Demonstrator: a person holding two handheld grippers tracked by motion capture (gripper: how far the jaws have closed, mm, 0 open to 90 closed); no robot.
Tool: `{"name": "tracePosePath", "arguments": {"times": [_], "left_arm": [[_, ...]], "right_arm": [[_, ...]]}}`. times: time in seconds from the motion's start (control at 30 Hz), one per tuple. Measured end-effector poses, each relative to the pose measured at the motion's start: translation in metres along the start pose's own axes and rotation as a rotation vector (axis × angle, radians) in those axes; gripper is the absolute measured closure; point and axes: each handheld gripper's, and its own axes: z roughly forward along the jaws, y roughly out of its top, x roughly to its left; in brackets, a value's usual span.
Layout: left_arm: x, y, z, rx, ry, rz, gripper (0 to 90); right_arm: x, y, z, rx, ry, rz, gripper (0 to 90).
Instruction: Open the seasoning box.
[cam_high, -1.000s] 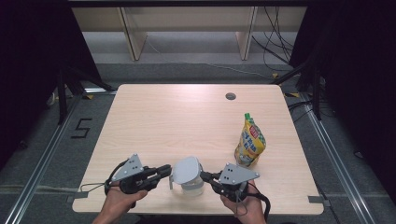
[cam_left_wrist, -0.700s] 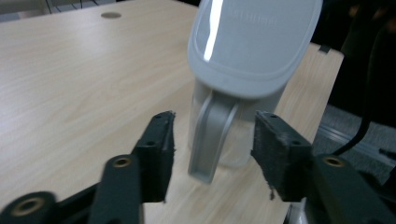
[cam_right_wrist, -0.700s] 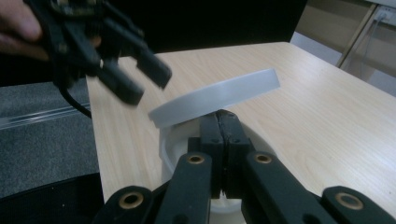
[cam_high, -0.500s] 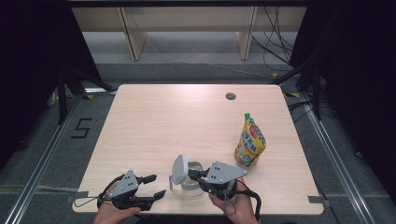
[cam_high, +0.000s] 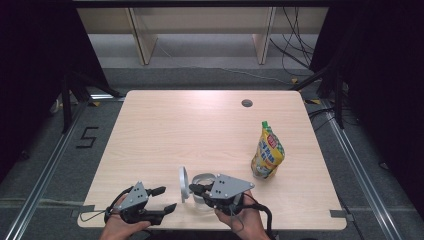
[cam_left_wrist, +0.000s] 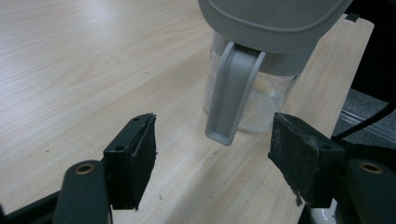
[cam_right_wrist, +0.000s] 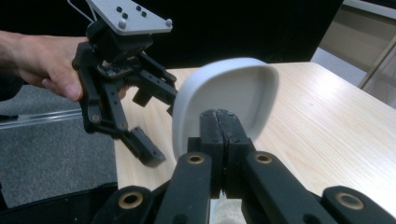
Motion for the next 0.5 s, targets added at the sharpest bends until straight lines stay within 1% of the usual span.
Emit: {"name": "tracePosePath", "arguments": {"times": [0.03,0.07,0.1,0.13,0.17,0.23,0.27,0.3,0.33,0.37,0.4,0.43,0.47,0.5], "left_arm": [[0.001,-0.001,0.001,-0.009,-0.005,-0.008,30.9],[0.002,-0.001,0.0,0.001,0.005,-0.009,30.6],[0.002,-0.001,0.001,-0.006,0.0,-0.003,30.2],[0.002,-0.001,0.001,-0.002,0.008,0.007,29.7],[0.002,-0.002,0.001,-0.002,0.012,-0.002,29.1],[0.002,-0.002,0.0,-0.006,0.016,-0.012,28.1],[0.001,-0.002,0.0,-0.004,0.015,-0.021,26.8],[0.0,-0.002,-0.001,-0.004,0.017,-0.022,25.8],[-0.002,-0.003,-0.001,-0.003,0.026,-0.048,24.8],[-0.001,-0.003,-0.001,-0.002,0.027,-0.051,23.4],[-0.002,-0.004,-0.002,-0.008,0.036,-0.066,22.1],[-0.002,-0.004,-0.003,-0.006,0.035,-0.066,20.8],[-0.002,-0.004,-0.004,0.002,0.039,-0.062,20.7],[-0.003,-0.004,-0.003,-0.007,0.035,-0.07,20.7]], "right_arm": [[-0.001,-0.001,-0.002,-0.003,-0.007,0.0,90.0],[-0.002,-0.005,-0.008,-0.004,-0.017,0.015,89.8],[-0.004,-0.008,-0.012,-0.005,-0.03,0.023,89.2],[-0.007,-0.012,-0.017,-0.006,-0.04,0.025,88.4],[-0.008,-0.017,-0.022,-0.003,-0.057,0.043,87.6],[-0.011,-0.026,-0.032,-0.001,-0.084,0.055,86.0],[-0.013,-0.032,-0.037,0.004,-0.097,0.073,84.6],[-0.015,-0.039,-0.043,0.003,-0.12,0.086,82.8],[-0.016,-0.044,-0.049,0.013,-0.13,0.107,81.6],[-0.018,-0.051,-0.055,0.011,-0.156,0.118,79.6],[-0.02,-0.056,-0.061,0.014,-0.17,0.142,77.5],[-0.021,-0.063,-0.07,0.021,-0.203,0.184,75.9],[-0.023,-0.068,-0.077,0.027,-0.227,0.184,73.6],[-0.023,-0.071,-0.081,0.026,-0.242,0.21,71.3]]}}
